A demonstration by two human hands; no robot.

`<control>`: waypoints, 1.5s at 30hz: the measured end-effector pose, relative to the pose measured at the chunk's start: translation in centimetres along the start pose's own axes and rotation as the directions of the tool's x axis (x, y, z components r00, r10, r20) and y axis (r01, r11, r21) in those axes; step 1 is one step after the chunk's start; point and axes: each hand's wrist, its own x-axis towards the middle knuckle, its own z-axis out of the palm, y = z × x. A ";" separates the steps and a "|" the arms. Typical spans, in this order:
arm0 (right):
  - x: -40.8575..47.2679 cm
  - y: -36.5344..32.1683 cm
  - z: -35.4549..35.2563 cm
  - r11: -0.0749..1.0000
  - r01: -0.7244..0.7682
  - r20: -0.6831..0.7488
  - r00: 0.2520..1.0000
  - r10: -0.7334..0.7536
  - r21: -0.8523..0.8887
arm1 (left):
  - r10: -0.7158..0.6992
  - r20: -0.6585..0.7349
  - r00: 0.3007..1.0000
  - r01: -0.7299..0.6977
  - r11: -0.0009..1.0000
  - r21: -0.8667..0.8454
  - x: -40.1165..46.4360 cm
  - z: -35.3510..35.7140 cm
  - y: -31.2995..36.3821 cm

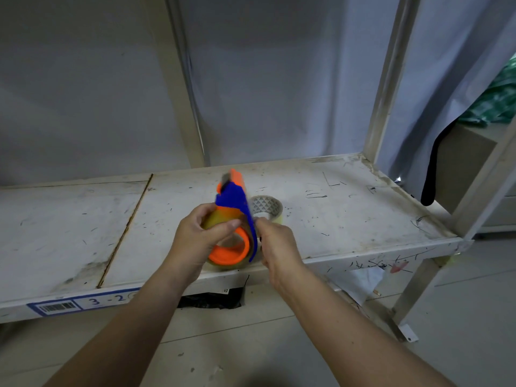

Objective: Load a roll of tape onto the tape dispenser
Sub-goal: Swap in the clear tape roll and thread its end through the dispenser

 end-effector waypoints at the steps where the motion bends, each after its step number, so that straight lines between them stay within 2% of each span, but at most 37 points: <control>1: -0.2 0.1 0.2 0.999 0.008 0.021 1.000 -0.009 0.047 | -0.028 -0.007 1.000 0.028 0.997 -0.071 0.0 0.0 0.0; 3: -0.3 0.2 0.2 0.995 0.062 0.003 0.998 -0.062 0.083 | -0.080 0.007 0.997 0.080 0.979 -0.188 -0.1 0.0 0.0; 5: -0.4 0.1 0.1 0.965 0.258 -0.087 0.962 -0.261 -0.037 | -0.131 0.044 0.990 0.138 0.957 -0.257 -0.2 0.0 -0.2; 6: -0.6 0.0 -0.1 0.902 0.398 -0.109 0.902 -0.418 -0.169 | -0.152 0.064 0.986 0.164 0.947 -0.277 -0.3 0.0 -0.4; 8: -0.8 -0.2 -0.3 0.678 0.613 -0.019 0.736 -0.677 -0.405 | -0.167 0.099 0.981 0.190 0.934 -0.304 -0.3 0.2 -0.7; 9: -1.1 -0.1 -0.2 0.583 0.675 0.062 0.676 -0.734 -0.453 | -0.163 0.113 0.980 0.191 0.929 -0.316 -0.2 0.3 -0.8; 10: -1.4 0.2 0.1 0.534 0.704 0.125 0.651 -0.749 -0.469 | -0.156 0.122 0.980 0.189 0.925 -0.330 -0.1 0.4 -0.7; 15: -2.0 1.3 0.7 0.446 0.736 0.176 0.596 -0.783 -0.509 | -0.163 0.134 0.978 0.204 0.894 -0.399 -0.1 0.8 -1.1; 22: -1.3 1.6 0.4 0.398 0.680 0.066 0.548 -0.834 -0.616 | -0.224 0.101 0.969 0.246 0.856 -0.455 -0.3 1.0 -2.3; 29: -0.5 1.6 -0.4 0.223 0.546 0.070 0.465 -0.883 -0.808 | -0.241 0.074 0.968 0.250 0.872 -0.421 -0.6 1.2 -2.2; 33: -0.6 1.3 -0.8 0.220 0.463 0.040 0.489 -0.872 -0.859 | -0.248 0.065 0.966 0.254 0.893 -0.370 -0.4 0.9 -1.9; 34: -0.8 1.3 -0.8 0.250 0.461 0.043 0.535 -0.844 -0.851 | -0.250 0.060 0.966 0.254 0.896 -0.365 -0.4 0.8 -1.8; 36: -1.2 1.1 -0.6 0.367 0.465 0.056 0.676 -0.735 -0.806 | -0.257 0.044 0.965 0.256 0.899 -0.354 -0.4 0.8 -1.3; 37: -1.4 1.0 -0.5 0.413 0.470 0.065 0.718 -0.693 -0.780 | -0.257 0.039 0.966 0.254 0.904 -0.343 -0.4 0.7 -1.2; 39: -1.6 1.1 -0.5 0.412 0.513 0.122 0.724 -0.679 -0.753 | -0.260 0.036 0.965 0.258 0.912 -0.321 -0.4 0.5 -1.0; 42: -1.6 1.5 -0.5 0.328 0.580 0.251 0.700 -0.669 -0.746 | -0.264 0.020 0.964 0.258 0.920 -0.296 -0.4 -0.1 -0.8; 45: -1.5 1.4 -0.7 0.363 0.581 0.284 0.738 -0.611 -0.728 | -0.263 -0.050 0.963 0.249 0.949 -0.192 -0.3 -0.8 -0.7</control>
